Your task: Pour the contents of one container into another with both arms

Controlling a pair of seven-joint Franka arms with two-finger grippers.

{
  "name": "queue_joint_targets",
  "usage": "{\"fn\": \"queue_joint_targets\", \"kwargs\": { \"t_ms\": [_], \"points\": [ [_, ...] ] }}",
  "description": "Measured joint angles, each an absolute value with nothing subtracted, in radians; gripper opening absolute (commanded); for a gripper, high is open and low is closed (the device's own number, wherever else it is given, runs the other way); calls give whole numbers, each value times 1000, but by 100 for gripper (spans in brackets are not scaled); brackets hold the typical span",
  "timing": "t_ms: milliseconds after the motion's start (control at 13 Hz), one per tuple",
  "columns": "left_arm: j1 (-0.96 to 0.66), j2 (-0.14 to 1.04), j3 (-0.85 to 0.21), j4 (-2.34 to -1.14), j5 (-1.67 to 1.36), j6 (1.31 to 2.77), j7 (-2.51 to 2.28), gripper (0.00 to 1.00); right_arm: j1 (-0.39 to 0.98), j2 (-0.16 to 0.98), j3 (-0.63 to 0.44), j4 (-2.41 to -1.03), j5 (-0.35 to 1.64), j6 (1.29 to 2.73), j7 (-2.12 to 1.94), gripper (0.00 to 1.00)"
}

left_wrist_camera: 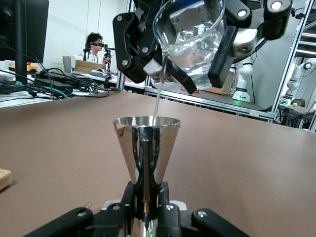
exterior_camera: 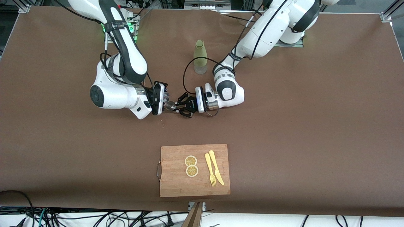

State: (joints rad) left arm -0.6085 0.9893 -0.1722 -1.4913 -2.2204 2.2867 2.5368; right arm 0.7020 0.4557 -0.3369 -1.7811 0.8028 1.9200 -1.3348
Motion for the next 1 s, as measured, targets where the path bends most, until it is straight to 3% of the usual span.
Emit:
{"fn": "queue_joint_targets", "kwargs": {
  "t_ms": [692,1000],
  "points": [
    [-608,986,-173,-1492,-2220,2287,2534,0,705,444,-323,-1676,745,1928,-1337,23],
    [-603,966,-172,-1523,-2220,2287,2530,0,679,371,-296,-1656,716,1951,-1336,23]
  ]
}}
